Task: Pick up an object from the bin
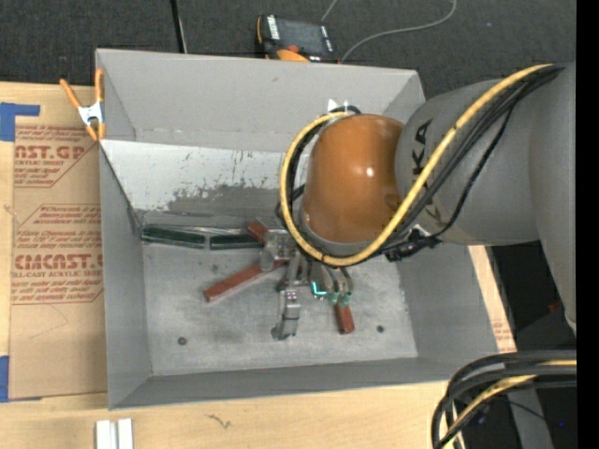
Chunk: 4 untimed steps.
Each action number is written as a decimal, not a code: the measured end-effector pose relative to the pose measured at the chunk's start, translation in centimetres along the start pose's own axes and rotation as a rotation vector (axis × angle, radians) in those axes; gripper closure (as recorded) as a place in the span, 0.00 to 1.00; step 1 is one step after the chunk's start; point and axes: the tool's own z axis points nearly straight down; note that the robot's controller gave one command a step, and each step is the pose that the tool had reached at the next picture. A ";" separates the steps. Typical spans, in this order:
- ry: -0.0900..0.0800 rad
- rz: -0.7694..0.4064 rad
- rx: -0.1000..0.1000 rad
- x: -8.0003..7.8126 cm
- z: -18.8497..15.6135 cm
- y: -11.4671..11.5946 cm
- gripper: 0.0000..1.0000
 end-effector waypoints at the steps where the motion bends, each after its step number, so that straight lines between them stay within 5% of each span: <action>1: -0.005 -0.043 0.001 -4.7 9.5 0.6 0.00; 2: -0.008 -0.481 0.002 -5.0 10.1 -2.6 0.00; 3: -0.009 -0.480 0.000 -5.0 10.0 -2.4 1.00; 4: -0.017 -0.475 0.003 -3.9 -3.6 -3.5 1.00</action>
Offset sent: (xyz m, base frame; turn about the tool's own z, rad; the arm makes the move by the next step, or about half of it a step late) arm 0.0463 0.0058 -0.0901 -0.0415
